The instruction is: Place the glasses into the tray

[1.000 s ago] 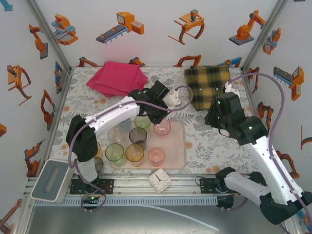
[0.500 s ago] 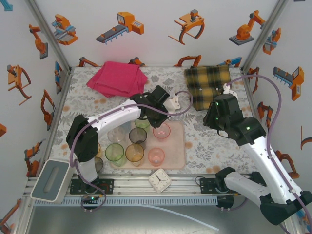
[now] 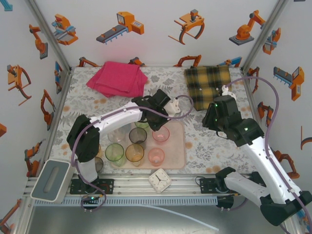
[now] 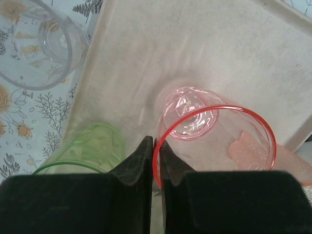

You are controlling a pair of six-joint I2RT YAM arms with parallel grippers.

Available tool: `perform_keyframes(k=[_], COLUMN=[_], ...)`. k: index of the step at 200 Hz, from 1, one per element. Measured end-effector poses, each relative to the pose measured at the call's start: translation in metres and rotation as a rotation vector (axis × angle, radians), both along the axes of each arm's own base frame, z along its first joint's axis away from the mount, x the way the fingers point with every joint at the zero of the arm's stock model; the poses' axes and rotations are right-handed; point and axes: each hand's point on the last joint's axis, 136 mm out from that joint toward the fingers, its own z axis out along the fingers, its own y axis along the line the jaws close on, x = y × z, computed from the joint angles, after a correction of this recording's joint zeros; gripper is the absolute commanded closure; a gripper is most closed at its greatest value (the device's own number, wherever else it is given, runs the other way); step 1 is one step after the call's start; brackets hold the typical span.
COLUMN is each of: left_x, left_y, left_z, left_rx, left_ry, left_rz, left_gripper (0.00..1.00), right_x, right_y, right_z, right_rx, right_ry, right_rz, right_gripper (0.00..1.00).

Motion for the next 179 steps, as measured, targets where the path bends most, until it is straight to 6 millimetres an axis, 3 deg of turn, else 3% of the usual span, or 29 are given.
perform_keyframes(k=[88,131,155,179], left_x=[0.001,0.001,0.001,0.006], left_y=[0.002,0.001,0.001,-0.003], left_z=[-0.006,-0.006,-0.006,0.008], left_rx=[0.010,0.007,0.007,-0.006], left_ry=[-0.003,-0.003,-0.002,-0.018], left_rz=[0.005,0.008,0.010,0.012], left_gripper=[0.75,0.60,0.46,0.40], right_x=[-0.004,-0.005,-0.005,-0.005], right_y=[-0.001,-0.001,-0.001,-0.001], right_z=[-0.005,-0.005,-0.005,-0.004], right_rx=[0.005,0.014,0.015,0.015], right_ry=[0.000,-0.004,-0.005,-0.006], right_rz=[0.000,0.001,0.001,0.001], right_gripper=[0.60,0.60,0.60,0.60])
